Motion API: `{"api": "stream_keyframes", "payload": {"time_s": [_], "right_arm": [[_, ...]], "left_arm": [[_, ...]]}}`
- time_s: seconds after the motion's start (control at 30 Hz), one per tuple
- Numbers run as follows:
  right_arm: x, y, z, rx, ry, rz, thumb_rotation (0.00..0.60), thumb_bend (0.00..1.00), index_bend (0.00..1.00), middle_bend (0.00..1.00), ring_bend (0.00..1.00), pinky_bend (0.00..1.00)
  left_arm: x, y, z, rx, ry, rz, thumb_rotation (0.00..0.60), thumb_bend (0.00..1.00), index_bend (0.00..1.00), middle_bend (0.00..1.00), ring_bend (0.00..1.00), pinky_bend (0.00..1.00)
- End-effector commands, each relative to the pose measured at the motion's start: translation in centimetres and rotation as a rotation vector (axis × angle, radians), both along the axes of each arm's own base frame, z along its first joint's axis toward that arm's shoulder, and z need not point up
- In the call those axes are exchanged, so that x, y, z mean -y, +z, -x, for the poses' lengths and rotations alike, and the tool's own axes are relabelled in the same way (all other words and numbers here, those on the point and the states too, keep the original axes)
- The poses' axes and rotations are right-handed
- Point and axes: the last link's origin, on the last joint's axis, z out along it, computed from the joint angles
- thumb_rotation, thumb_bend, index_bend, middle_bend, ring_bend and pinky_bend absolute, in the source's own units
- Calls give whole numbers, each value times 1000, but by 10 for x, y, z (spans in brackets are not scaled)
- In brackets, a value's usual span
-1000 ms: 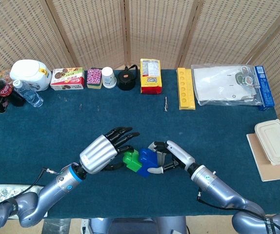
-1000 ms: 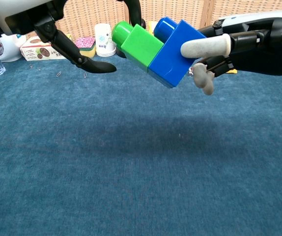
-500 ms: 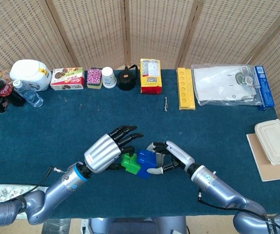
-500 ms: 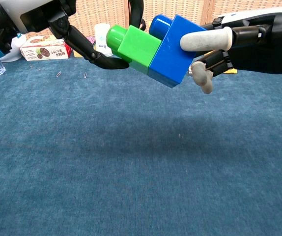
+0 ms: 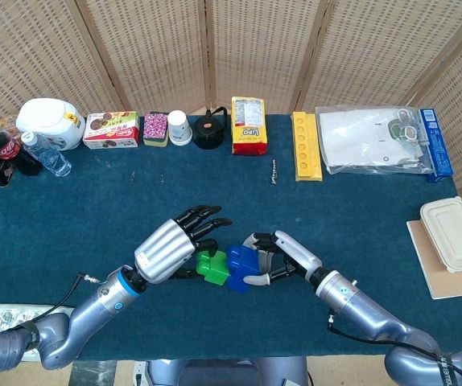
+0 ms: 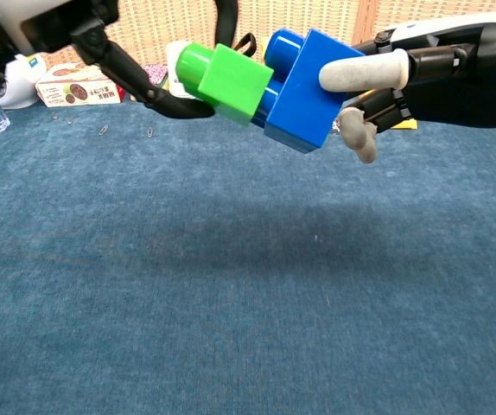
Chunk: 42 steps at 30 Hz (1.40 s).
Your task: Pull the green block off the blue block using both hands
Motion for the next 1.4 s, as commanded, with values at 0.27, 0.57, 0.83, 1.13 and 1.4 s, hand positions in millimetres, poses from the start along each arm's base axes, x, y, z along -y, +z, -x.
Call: {"api": "stream_keyframes", "payload": {"time_s": [0.27,0.57,0.83,1.13,1.4], "right_arm": [[9,0,7,-29,-18,7,442,216,594,594,626,576],[25,-11,30,-238,87,181,442,216,595,594,593,547],[34,-41,55,-532,221,384,437,216,593,585,541,501],[43,-63,70,-678,279,468,444,216,575,560,476,435],[44,-63,80,-748,308,492,441,213,507,501,414,395]], "left_arm": [[2,26,31,-19,36,-44,600,228,726,237,120,190],[7,59,71,-115,98,-112,600,228,727,236,120,190],[14,75,104,-220,192,-129,600,228,726,236,120,190],[20,76,124,-267,259,-121,600,228,726,236,120,190],[17,72,130,-304,278,-116,600,228,726,237,120,190]]}}
